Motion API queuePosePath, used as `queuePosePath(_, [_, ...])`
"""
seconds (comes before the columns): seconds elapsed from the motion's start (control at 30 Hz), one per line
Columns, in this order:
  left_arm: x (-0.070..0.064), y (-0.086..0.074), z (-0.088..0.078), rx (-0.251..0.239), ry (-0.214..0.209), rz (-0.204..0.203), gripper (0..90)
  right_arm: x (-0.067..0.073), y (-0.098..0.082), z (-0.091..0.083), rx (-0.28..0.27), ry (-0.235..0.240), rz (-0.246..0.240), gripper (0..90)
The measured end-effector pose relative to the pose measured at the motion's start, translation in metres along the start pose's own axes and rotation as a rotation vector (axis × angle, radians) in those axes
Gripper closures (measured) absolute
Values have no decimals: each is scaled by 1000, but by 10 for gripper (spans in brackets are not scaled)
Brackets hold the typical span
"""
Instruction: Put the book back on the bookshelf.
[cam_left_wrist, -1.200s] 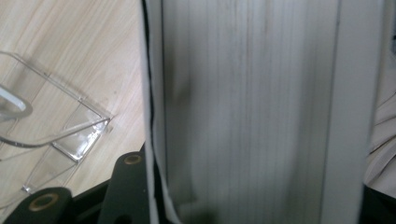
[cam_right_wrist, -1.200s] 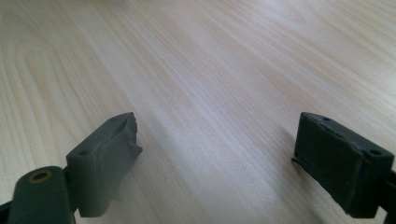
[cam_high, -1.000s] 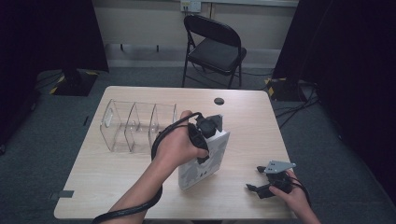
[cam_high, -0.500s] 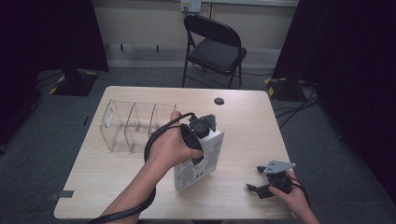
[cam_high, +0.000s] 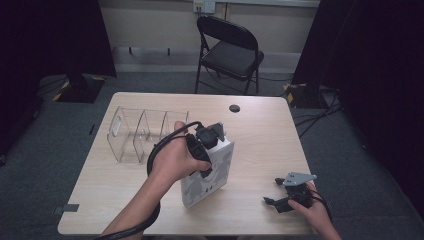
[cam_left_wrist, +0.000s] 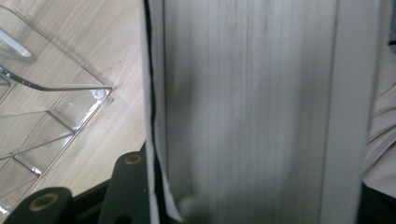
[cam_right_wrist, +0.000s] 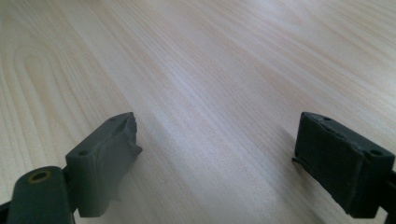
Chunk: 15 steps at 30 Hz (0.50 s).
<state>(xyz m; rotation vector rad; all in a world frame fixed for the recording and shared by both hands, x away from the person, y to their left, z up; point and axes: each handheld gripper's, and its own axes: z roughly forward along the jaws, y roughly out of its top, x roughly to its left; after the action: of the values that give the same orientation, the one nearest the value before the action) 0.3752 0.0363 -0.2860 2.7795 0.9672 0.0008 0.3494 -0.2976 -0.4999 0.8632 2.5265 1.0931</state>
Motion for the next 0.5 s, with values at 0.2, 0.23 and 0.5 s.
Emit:
queuePosePath(0.2, [3, -5, 0, 8, -7, -16, 530, 0, 0, 0, -1, 1, -1, 124])
queuePosePath(0.23, [4, -7, 0, 10, -5, -13, 530, 0, 0, 0, 0, 0, 0, 124])
queuePosePath(0.5, [11, -17, -1, 2, 5, -32, 530, 0, 0, 0, -2, -1, 0, 124])
